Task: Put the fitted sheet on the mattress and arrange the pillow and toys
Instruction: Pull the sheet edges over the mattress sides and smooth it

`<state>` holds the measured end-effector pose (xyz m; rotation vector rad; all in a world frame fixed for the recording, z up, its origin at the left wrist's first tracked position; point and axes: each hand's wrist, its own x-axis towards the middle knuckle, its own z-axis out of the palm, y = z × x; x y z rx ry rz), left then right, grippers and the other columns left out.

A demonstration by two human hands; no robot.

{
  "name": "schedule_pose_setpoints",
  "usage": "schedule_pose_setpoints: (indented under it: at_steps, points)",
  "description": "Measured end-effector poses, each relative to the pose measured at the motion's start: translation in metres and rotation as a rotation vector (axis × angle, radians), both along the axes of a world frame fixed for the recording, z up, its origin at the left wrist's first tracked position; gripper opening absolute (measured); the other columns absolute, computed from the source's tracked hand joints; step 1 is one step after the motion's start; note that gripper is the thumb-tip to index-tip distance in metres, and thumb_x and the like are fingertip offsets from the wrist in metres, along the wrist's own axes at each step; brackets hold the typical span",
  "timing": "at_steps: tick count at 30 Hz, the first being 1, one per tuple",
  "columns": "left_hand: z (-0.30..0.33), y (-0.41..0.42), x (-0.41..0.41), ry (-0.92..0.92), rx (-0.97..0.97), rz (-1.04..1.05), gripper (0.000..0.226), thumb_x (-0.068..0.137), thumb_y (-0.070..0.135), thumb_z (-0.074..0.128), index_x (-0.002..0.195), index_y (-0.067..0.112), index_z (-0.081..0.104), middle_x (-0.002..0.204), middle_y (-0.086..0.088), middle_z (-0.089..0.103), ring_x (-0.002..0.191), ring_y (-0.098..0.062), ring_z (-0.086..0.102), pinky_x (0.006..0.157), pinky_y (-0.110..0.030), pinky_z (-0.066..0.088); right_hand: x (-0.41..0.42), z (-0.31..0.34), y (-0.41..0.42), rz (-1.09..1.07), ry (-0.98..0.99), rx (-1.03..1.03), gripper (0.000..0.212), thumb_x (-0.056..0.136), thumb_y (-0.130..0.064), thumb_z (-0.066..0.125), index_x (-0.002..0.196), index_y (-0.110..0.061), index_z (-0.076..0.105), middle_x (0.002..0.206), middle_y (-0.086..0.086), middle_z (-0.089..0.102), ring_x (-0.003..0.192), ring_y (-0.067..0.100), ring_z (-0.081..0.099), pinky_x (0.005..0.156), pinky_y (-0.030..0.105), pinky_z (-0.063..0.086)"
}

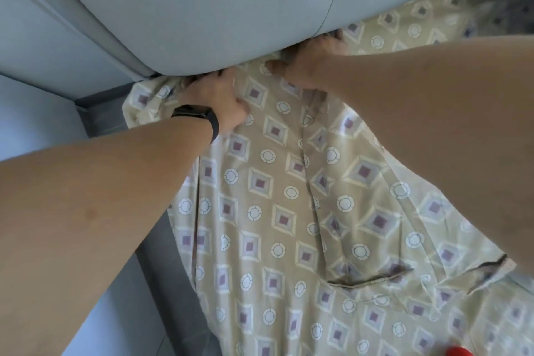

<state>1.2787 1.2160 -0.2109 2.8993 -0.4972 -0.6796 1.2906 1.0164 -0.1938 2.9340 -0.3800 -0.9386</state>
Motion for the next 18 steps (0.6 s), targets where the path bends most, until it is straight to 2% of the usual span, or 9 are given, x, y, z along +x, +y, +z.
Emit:
schedule_pose_setpoints:
  at_steps: [3,5,7,8,9,11,12,15,18]
  points:
    - [0.0,-0.016,0.018,0.086,0.097,0.017,0.055,0.078,0.036,0.057,0.13,0.019,0.049,0.135,-0.01,0.055,0.121,-0.038,0.053,0.097,-0.045,0.049,0.008,0.001,0.001,0.006,0.082,-0.056,0.08,0.089,-0.081,0.028,0.157,-0.039,0.026,0.166,-0.001,0.021,0.154,0.03,0.01,0.123,0.053,0.0]
    - [-0.009,-0.027,0.031,0.179,0.15,-0.021,0.062,0.085,0.044,0.049,0.14,0.014,0.044,0.146,-0.014,0.045,0.13,-0.038,0.046,0.108,-0.048,0.041,0.02,-0.007,-0.001,0.01,0.13,-0.01,0.078,0.089,-0.079,0.03,0.156,-0.038,0.029,0.164,-0.001,0.026,0.152,0.03,0.019,0.121,0.049,0.01]
    - [-0.016,-0.034,0.037,0.258,0.175,-0.072,0.069,0.097,0.05,0.043,0.153,0.011,0.029,0.158,-0.015,0.031,0.142,-0.035,0.033,0.117,-0.045,0.028,0.032,-0.014,0.0,0.031,0.251,0.094,0.067,0.096,-0.07,0.033,0.149,-0.032,0.043,0.154,-0.001,0.043,0.141,0.026,0.038,0.112,0.04,0.024]
    - [-0.018,-0.034,0.039,0.258,0.165,-0.079,0.07,0.098,0.049,0.044,0.155,0.012,0.027,0.159,-0.014,0.029,0.144,-0.034,0.031,0.118,-0.043,0.026,0.035,-0.016,0.0,0.042,0.26,0.099,0.065,0.096,-0.069,0.032,0.148,-0.03,0.044,0.151,-0.001,0.046,0.139,0.025,0.041,0.111,0.04,0.026]
    - [-0.017,-0.03,0.04,0.254,0.144,-0.07,0.07,0.096,0.047,0.047,0.154,0.013,0.028,0.158,-0.013,0.031,0.143,-0.034,0.033,0.118,-0.043,0.028,0.032,-0.019,0.001,0.041,0.226,0.075,0.071,0.094,-0.073,0.03,0.151,-0.031,0.04,0.152,0.0,0.044,0.142,0.026,0.037,0.114,0.044,0.023]
    - [-0.01,-0.022,0.034,0.237,0.1,-0.031,0.071,0.084,0.039,0.055,0.149,0.018,0.033,0.154,-0.012,0.037,0.139,-0.034,0.038,0.114,-0.044,0.034,0.019,-0.017,0.002,0.015,0.145,-0.011,0.086,0.087,-0.082,0.024,0.158,-0.033,0.023,0.164,0.001,0.027,0.152,0.03,0.019,0.12,0.056,0.012]
    - [-0.008,-0.02,0.03,0.234,0.081,-0.02,0.073,0.081,0.036,0.056,0.148,0.021,0.032,0.155,-0.01,0.035,0.14,-0.033,0.037,0.114,-0.044,0.033,0.012,-0.016,0.001,0.012,0.118,-0.034,0.088,0.088,-0.082,0.023,0.16,-0.031,0.019,0.166,0.003,0.022,0.153,0.031,0.014,0.121,0.058,0.011]
    - [-0.005,-0.009,0.02,0.24,0.06,0.018,0.085,0.083,0.038,0.061,0.155,0.027,0.018,0.163,-0.005,0.021,0.147,-0.031,0.026,0.115,-0.045,0.028,0.003,-0.005,0.001,0.068,0.097,-0.023,0.075,0.098,-0.069,0.027,0.159,-0.026,0.022,0.165,0.006,0.023,0.153,0.033,0.014,0.12,0.054,0.021]
    - [-0.006,-0.003,0.006,0.121,0.042,-0.076,0.092,0.083,0.047,0.058,0.158,0.025,0.009,0.166,-0.003,0.011,0.152,-0.03,0.013,0.121,-0.047,0.018,-0.011,0.004,0.005,0.112,0.085,0.077,0.065,0.105,-0.054,0.028,0.161,-0.023,0.017,0.168,0.005,0.015,0.154,0.032,0.013,0.121,0.047,0.018]
